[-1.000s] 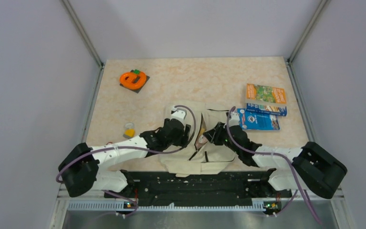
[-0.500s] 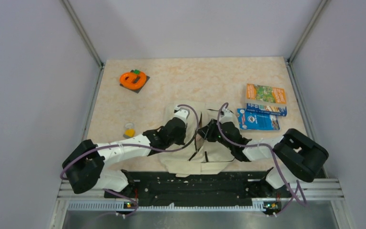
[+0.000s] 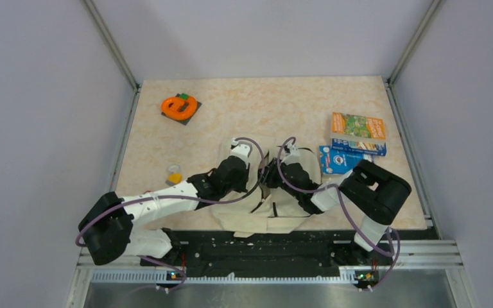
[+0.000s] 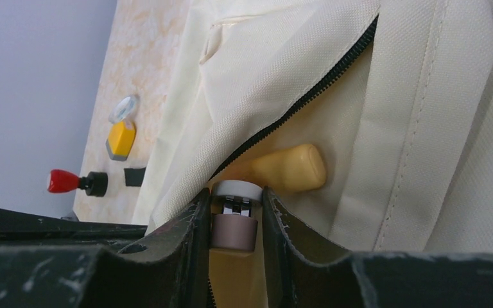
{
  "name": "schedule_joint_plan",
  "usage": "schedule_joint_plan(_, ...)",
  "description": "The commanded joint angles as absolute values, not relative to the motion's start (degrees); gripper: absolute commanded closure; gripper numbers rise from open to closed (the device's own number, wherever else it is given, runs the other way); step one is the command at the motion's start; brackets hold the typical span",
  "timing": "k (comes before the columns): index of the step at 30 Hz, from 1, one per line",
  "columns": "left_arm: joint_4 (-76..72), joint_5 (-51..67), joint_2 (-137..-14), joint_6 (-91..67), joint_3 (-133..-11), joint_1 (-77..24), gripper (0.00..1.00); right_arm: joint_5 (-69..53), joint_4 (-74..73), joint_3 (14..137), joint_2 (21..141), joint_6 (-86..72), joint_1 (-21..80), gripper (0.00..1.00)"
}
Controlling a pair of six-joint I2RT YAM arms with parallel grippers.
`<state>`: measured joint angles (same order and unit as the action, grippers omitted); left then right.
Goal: Pack the student bag
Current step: Place the stationery in the student bag.
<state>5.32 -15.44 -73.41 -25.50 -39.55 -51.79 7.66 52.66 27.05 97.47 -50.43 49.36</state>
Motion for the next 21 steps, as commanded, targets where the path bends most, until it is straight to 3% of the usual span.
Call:
schedule_joint_plan(1, 2.8, -16.9, -71.8, -25.6, -40.8, -51.0, 1.00, 7.6, 52.2, 27.8, 100.7, -50.2, 51.3, 0.71)
schedule_joint_plan(6, 4.3, -17.9, -71.1, -26.1, -40.3, -49.7, 1.00, 9.8, 49.3, 26.7, 96.5, -47.7, 51.4, 0.49)
schedule_joint_plan(10, 4.7, -17.8, -70.5, -26.5, -39.5, -48.4, 1.00, 11.5, 46.4, 25.6, 91.4, -45.2, 51.3, 0.41)
schedule_joint_plan(16, 5.2, -17.5, -69.5, -26.7, -39.2, -47.3, 1.00, 13.4, 42.6, 24.2, 84.5, -42.7, 51.4, 0.39)
schedule_joint_plan(21, 5.4, -17.3, -69.0, -26.8, -39.0, -46.7, 1.00, 15.4, 39.6, 23.4, 80.4, -40.3, 51.4, 0.44)
